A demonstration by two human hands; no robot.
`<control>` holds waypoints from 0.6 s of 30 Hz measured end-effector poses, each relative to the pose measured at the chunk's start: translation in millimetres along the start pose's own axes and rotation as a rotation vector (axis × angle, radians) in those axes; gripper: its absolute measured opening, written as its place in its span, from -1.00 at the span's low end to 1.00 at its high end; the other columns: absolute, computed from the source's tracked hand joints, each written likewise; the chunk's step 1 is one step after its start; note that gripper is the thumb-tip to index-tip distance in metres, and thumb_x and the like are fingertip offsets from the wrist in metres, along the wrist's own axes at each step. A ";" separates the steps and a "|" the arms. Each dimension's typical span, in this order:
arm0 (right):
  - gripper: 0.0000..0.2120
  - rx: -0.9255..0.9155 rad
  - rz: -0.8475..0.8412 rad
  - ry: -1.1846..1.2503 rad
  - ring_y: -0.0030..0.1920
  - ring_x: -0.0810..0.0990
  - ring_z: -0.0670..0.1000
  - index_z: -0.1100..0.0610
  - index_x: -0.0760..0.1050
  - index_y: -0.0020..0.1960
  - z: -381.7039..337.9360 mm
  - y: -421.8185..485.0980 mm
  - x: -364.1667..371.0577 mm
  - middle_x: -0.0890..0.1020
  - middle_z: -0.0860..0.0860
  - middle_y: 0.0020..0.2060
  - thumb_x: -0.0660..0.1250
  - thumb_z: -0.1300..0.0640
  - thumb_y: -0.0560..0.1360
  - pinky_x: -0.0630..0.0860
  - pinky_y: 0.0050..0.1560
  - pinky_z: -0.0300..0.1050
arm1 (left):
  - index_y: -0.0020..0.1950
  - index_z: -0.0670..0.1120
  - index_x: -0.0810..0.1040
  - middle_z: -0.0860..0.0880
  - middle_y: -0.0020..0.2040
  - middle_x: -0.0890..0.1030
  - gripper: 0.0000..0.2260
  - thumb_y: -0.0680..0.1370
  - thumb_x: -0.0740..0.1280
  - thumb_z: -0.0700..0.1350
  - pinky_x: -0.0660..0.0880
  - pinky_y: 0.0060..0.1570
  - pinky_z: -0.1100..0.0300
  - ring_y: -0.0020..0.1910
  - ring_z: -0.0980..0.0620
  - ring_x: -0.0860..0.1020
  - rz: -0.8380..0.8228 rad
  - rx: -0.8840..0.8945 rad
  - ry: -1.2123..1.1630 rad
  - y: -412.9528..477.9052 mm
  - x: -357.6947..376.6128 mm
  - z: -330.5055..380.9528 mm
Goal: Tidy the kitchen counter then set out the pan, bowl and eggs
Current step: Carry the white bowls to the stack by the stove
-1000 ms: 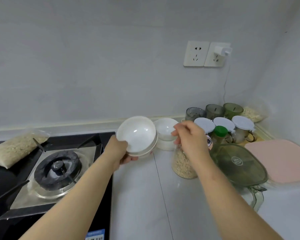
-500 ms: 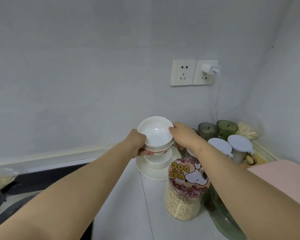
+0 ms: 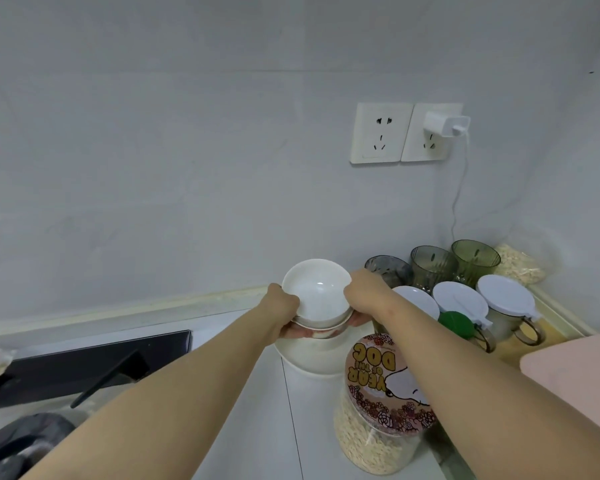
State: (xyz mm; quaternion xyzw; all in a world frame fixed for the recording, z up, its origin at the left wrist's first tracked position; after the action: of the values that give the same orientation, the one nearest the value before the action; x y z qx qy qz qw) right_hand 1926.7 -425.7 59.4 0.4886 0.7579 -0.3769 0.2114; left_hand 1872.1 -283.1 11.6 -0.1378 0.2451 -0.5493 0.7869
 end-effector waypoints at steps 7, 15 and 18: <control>-0.69 0.029 0.012 -0.003 -0.43 0.56 0.12 0.31 0.44 0.23 15.9 5.7 8.5 0.60 0.28 0.06 0.09 0.38 0.53 0.47 -0.58 -0.22 | 0.32 -0.17 0.18 -0.17 0.01 0.44 -0.65 0.53 0.02 -0.27 0.60 -0.24 0.04 -0.42 -0.13 0.58 -0.046 -0.019 0.065 0.3 7.2 -8.6; -0.63 -0.002 0.054 -0.037 -0.40 0.60 0.15 0.26 0.43 0.28 13.7 13.8 9.1 0.57 0.27 0.06 0.05 0.34 0.53 0.58 -0.40 -0.07 | 0.34 -0.13 0.15 -0.15 -0.11 0.44 -0.63 0.53 0.02 -0.27 0.60 -0.32 0.05 -0.39 -0.14 0.57 -0.068 -0.024 0.003 -4.2 8.1 -9.4; -0.62 0.005 0.052 -0.052 -0.21 0.63 0.19 0.25 0.39 0.31 16.4 13.6 8.8 0.57 0.23 -0.05 0.05 0.29 0.53 0.61 -0.14 0.06 | 0.37 -0.16 0.17 -0.14 -0.09 0.44 -0.62 0.56 0.09 -0.25 0.59 -0.37 0.08 -0.35 -0.11 0.58 -0.150 -0.064 -0.052 -10.4 12.1 -13.7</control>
State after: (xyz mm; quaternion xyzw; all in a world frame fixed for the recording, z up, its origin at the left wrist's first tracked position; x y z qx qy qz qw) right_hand 1934.4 -430.0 38.1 0.4989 0.7382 -0.3858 0.2395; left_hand 1859.8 -297.3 2.2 -0.1952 0.2308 -0.5947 0.7450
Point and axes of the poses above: each hand's wrist, its own y-axis towards the middle knuckle, its own x-axis out of the palm, z = x × y, the point moved 9 cm from there along y, towards the middle knuckle
